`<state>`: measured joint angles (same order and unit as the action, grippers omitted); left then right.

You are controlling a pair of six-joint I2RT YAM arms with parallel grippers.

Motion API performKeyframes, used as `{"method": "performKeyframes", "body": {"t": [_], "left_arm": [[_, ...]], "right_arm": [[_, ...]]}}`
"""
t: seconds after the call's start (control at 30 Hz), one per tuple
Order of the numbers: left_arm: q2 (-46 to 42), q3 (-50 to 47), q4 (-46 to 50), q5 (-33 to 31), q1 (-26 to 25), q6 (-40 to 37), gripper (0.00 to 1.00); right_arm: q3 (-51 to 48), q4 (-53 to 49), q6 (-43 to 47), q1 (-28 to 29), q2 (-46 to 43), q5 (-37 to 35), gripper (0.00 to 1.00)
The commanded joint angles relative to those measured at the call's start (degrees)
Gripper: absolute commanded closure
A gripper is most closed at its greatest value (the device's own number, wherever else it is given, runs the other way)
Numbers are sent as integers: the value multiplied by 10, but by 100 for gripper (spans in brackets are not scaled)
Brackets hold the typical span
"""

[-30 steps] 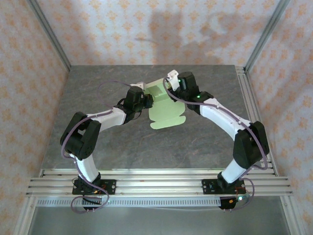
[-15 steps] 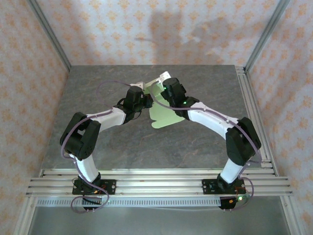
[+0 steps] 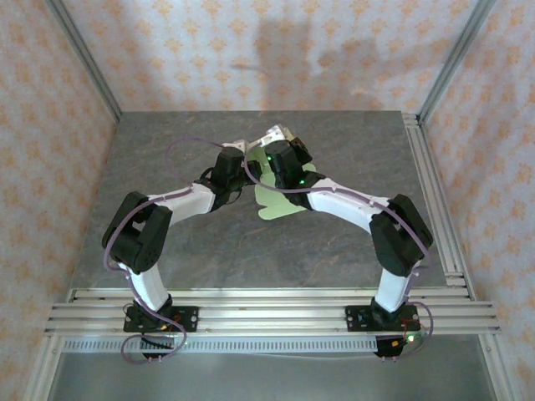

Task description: Fold the paper box

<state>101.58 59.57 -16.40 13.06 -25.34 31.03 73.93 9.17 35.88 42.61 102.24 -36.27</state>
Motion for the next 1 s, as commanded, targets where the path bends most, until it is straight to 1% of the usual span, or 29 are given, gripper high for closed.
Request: {"method": "performKeyframes", "body": {"t": [0.0, 0.07, 0.17, 0.23, 0.27, 0.3, 0.33, 0.37, 0.4, 0.63, 0.7, 0.77, 0.83, 0.9, 0.97], "left_arm": [[-27, 8, -20, 14, -5, -11, 100], [-26, 8, -20, 14, -5, -10, 100], [-26, 9, -20, 14, -4, -9, 100], [-25, 10, -21, 14, -5, -8, 100], [-24, 10, -20, 15, -5, -8, 100], [-25, 10, -20, 15, -5, -7, 100], [-25, 11, -19, 15, -5, -8, 100], [-24, 11, -19, 15, -5, -7, 100], [-25, 11, -19, 15, -5, -8, 100], [-25, 12, -15, 14, -5, -8, 100], [-27, 13, -12, 13, -5, -7, 100], [-28, 15, -4, 9, -5, -8, 100], [-30, 16, 3, 4, -5, -8, 100], [-31, 16, 2, 3, -5, -7, 100], [-30, 16, 4, 3, -5, -8, 100]], "right_arm": [[8, 29, 22, 10, 18, -23, 92], [1, 62, 45, 15, 26, -47, 100], [-9, 107, 69, 22, 33, -70, 100], [-9, 107, 63, 23, 33, -72, 100], [-10, 107, 59, 23, 32, -73, 97], [-8, 105, 57, 23, 33, -73, 89], [-7, 103, 56, 23, 34, -74, 85], [-7, 103, 56, 23, 36, -75, 89], [-7, 103, 56, 23, 37, -75, 100], [-6, 112, 61, 28, 47, -83, 100], [-12, 95, 29, 27, 31, -58, 99], [-16, 63, -12, 23, 9, -24, 85], [-22, 30, -52, 16, -19, 30, 71], [-32, 4, -92, 4, -49, 95, 58], [-42, -28, -130, -15, -78, 177, 42]]}}
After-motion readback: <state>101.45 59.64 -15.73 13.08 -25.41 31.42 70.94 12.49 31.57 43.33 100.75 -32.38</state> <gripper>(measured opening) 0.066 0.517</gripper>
